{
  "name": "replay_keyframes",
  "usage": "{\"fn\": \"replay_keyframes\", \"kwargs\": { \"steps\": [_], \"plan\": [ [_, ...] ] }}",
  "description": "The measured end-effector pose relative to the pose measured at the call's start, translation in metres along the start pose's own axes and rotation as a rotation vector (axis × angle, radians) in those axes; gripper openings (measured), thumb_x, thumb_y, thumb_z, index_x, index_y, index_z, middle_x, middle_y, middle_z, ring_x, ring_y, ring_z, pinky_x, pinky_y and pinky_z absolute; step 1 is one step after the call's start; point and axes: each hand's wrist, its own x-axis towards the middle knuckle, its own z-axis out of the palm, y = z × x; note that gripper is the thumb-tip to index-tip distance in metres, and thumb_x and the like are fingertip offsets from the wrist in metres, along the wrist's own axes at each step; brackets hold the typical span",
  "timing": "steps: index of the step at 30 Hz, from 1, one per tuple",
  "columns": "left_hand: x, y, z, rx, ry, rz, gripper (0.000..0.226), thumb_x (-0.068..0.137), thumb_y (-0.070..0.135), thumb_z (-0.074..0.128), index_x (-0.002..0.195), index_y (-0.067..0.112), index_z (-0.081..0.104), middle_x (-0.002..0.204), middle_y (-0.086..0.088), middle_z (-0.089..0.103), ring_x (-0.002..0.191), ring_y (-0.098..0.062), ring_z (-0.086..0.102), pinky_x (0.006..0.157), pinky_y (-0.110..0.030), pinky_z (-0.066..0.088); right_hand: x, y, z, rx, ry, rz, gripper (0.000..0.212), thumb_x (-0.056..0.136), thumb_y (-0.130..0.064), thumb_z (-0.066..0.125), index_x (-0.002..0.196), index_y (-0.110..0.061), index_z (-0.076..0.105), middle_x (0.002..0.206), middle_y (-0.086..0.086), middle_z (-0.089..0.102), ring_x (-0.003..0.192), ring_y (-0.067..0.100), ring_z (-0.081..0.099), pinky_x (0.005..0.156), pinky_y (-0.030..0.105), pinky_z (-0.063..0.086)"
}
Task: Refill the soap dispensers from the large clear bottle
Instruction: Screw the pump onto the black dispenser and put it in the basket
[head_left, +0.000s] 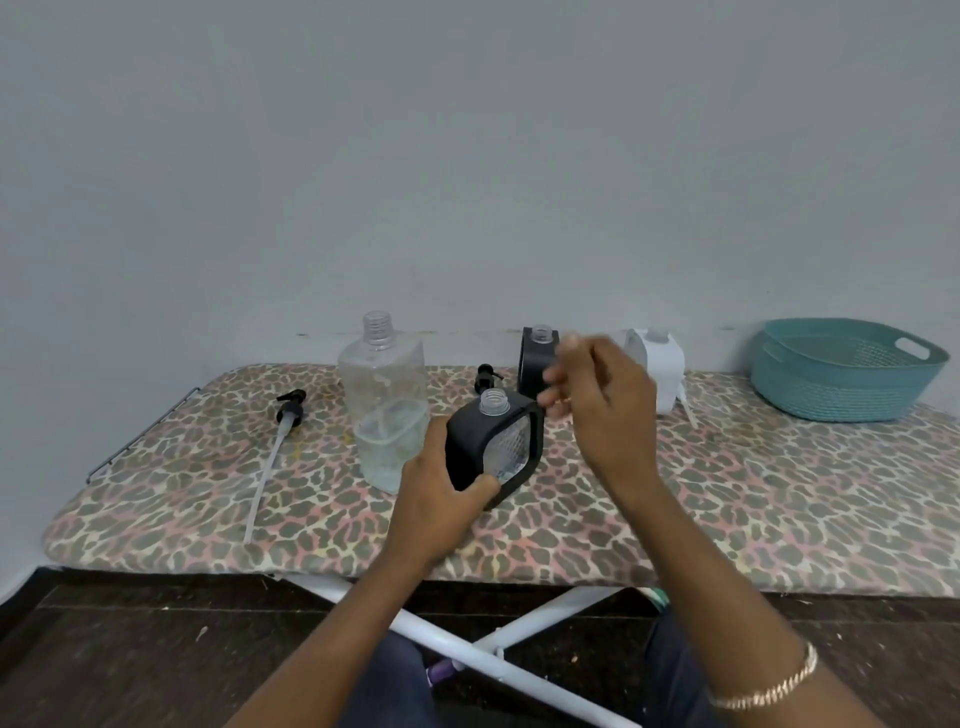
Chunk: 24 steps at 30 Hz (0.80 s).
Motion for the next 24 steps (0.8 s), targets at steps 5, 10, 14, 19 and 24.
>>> {"fn": "replay_keyframes", "kwargs": {
  "steps": [5, 10, 14, 19, 24],
  "plan": [
    [0.002, -0.008, 0.001, -0.043, -0.005, -0.030, 0.048, 0.087, 0.019, 0.077, 0.126, 0.035, 0.054, 0.107, 0.014, 0.070, 0.096, -0.004, 0.069, 0.082, -0.032, 0.059, 0.092, -0.047, 0.030, -0.157, -0.133, -0.107, 0.039, 0.106, -0.036, 0.062, 0.093, 0.000, 0.068, 0.080, 0.015, 0.076, 0.057, 0.011, 0.075, 0.067, 0.042, 0.066],
    [0.003, -0.009, 0.002, -0.077, -0.002, -0.043, 0.044, 0.088, 0.028, 0.084, 0.120, 0.040, 0.057, 0.104, 0.026, 0.072, 0.098, 0.005, 0.069, 0.079, -0.016, 0.057, 0.172, -0.041, 0.091, -0.593, -0.585, 0.159, 0.029, 0.095, -0.021, 0.078, 0.092, 0.002, 0.061, 0.076, 0.016, 0.077, 0.056, 0.019, 0.077, 0.079, 0.040, 0.066],
    [0.001, -0.009, 0.001, -0.100, -0.007, -0.054, 0.046, 0.088, 0.027, 0.084, 0.120, 0.045, 0.057, 0.108, 0.035, 0.070, 0.099, 0.010, 0.068, 0.078, -0.007, 0.051, 0.195, 0.002, 0.142, -0.939, -0.903, 0.319, 0.045, 0.099, -0.024, 0.075, 0.124, 0.012, 0.064, 0.115, 0.013, 0.079, 0.064, 0.018, 0.076, 0.084, 0.038, 0.061],
    [0.005, -0.011, 0.002, -0.106, -0.006, -0.064, 0.046, 0.088, 0.026, 0.084, 0.118, 0.047, 0.057, 0.107, 0.038, 0.068, 0.099, 0.012, 0.067, 0.077, -0.004, 0.049, 0.185, 0.052, 0.175, -1.164, -0.997, 0.514, 0.072, 0.108, -0.036, 0.060, 0.156, 0.011, 0.034, 0.142, 0.012, 0.066, 0.090, 0.026, 0.071, 0.096, 0.040, 0.055],
    [0.008, -0.013, 0.003, -0.116, -0.025, -0.078, 0.044, 0.087, 0.025, 0.085, 0.110, 0.049, 0.056, 0.103, 0.040, 0.067, 0.097, 0.015, 0.065, 0.075, -0.002, 0.048, 0.171, 0.073, 0.171, -1.003, -0.992, 0.500, 0.042, 0.107, -0.011, 0.056, 0.143, 0.010, 0.053, 0.133, 0.022, 0.064, 0.063, 0.020, 0.060, 0.047, 0.020, 0.054]
  ]
}}
